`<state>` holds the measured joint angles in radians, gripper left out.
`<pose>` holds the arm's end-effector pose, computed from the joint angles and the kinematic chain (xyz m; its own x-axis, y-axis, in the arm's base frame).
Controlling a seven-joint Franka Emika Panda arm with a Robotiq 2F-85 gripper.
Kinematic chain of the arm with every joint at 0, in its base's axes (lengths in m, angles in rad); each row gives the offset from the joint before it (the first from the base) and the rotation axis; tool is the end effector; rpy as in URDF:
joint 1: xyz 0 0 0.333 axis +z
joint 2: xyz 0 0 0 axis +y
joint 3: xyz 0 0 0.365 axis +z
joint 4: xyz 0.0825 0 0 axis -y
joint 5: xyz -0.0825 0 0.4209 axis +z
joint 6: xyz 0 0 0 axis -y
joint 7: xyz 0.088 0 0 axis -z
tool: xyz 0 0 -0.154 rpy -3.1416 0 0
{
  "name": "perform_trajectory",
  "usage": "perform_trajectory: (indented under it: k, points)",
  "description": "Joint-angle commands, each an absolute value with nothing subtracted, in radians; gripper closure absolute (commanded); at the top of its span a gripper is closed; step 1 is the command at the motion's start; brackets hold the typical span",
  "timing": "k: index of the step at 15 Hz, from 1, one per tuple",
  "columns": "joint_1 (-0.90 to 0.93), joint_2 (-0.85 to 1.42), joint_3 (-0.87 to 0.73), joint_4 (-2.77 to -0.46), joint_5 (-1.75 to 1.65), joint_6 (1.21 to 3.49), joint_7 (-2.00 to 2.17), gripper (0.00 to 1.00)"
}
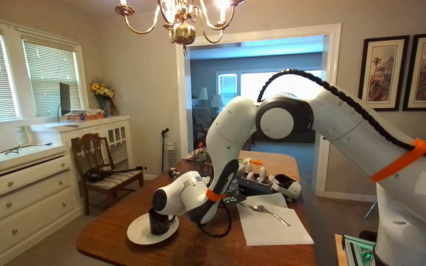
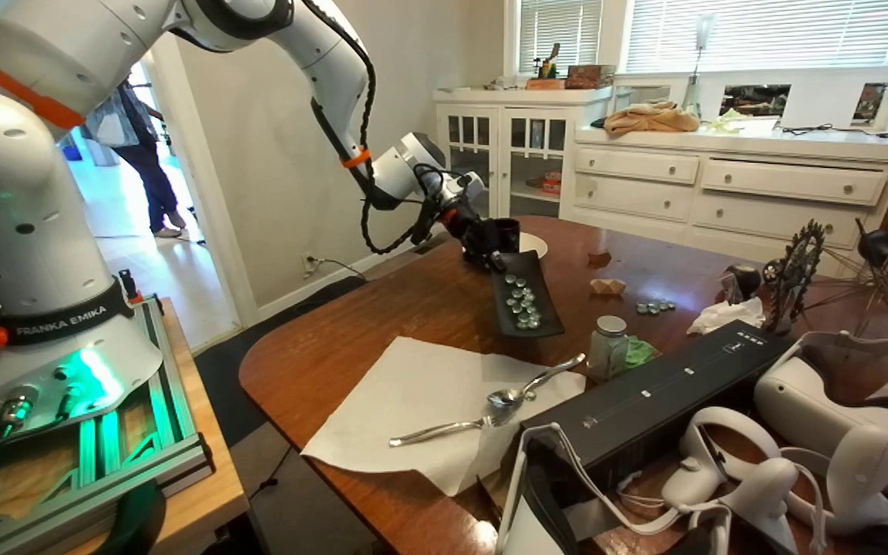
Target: Move the black plate backwards
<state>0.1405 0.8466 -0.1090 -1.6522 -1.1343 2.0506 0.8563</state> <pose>0.7097 -0.0588 0.0919 0.9993 0.0250 0.0283 -0.0109 -0.5275 0.8495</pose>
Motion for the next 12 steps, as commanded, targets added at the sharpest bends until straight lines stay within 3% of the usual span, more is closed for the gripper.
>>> perform_trajectory:
  k: [1,12]
  points:
    - [0.146,0.878,-0.092,-1.62,-1.172,2.06,0.847,0.98]
    - [0.224,0.951,-0.044,-1.577,-1.215,2.054,0.837,0.98]
